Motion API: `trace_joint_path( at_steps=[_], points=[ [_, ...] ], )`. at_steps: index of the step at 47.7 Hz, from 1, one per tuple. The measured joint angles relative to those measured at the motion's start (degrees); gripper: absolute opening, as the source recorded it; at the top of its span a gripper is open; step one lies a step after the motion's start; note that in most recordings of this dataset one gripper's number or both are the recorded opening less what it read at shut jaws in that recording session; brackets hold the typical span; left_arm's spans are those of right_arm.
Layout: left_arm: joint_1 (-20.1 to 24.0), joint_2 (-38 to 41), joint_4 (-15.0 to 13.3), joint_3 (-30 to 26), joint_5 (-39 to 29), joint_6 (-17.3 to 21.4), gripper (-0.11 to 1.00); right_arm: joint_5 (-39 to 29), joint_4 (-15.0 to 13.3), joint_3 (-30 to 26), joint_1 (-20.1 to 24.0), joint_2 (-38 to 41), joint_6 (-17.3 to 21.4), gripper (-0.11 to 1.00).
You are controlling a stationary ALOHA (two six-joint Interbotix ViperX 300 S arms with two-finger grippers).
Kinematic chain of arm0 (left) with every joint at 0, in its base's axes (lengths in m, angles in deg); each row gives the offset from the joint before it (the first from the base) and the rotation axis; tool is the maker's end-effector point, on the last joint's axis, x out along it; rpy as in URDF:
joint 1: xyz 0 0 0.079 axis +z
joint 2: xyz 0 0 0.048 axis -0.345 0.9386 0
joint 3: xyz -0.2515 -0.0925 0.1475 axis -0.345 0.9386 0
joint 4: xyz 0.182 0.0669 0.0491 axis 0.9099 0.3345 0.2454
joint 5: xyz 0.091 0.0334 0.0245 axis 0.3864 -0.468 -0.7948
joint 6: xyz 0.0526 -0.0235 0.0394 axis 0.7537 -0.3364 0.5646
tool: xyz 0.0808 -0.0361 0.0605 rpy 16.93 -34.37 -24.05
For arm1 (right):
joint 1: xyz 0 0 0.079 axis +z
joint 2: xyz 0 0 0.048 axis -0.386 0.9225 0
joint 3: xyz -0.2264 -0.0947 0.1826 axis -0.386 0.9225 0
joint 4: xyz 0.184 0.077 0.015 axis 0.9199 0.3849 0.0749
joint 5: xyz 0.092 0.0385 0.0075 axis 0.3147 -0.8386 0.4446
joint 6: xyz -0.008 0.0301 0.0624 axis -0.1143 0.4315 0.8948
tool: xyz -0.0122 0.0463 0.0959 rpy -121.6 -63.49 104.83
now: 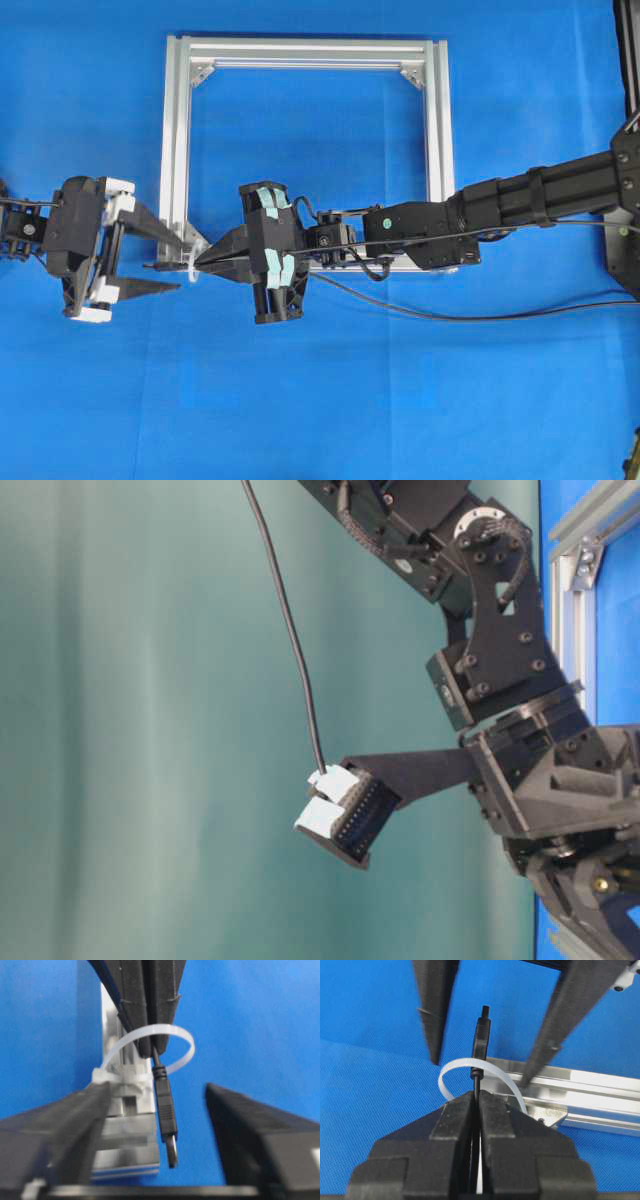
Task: Insert the wire through the string loop located on the left side.
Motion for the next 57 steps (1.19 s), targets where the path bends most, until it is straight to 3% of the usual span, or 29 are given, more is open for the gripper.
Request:
trace_joint_path(
  at_steps=[7,28,34,45,47,57],
  points=[
    [0.0,0.2,0.0,-0.2,0.4,0.4,0.08,-0.2,0.0,0.0,0.1,-0.1,0.0,0.0],
    [0.1,0.2,0.0,-0.2,0.3,0.4,0.08,-0.2,-1.2,0.0,0.0,-0.1,0.4,0.02],
    [0.0,0.2,0.0,-0.2,0.2,0.4,0.08,-0.2,-0.8,0.0,0.0,-0.1,0.5,0.23],
    [0.0,0.2,0.0,-0.2,0.2,0.4,0.08,-0.6,0.5,0.0,0.3,-0.1,0.7,0.9],
    [0.0,0.2,0.0,-0.2,0.3,0.4,0.08,-0.8,0.5,0.0,0.4,-0.1,0.6,0.94],
    [0.1,0.1,0.0,-0.2,0.0,0.3,0.08,-1.3,0.7,1.3,0.4,-0.2,0.7,0.91]
  ],
)
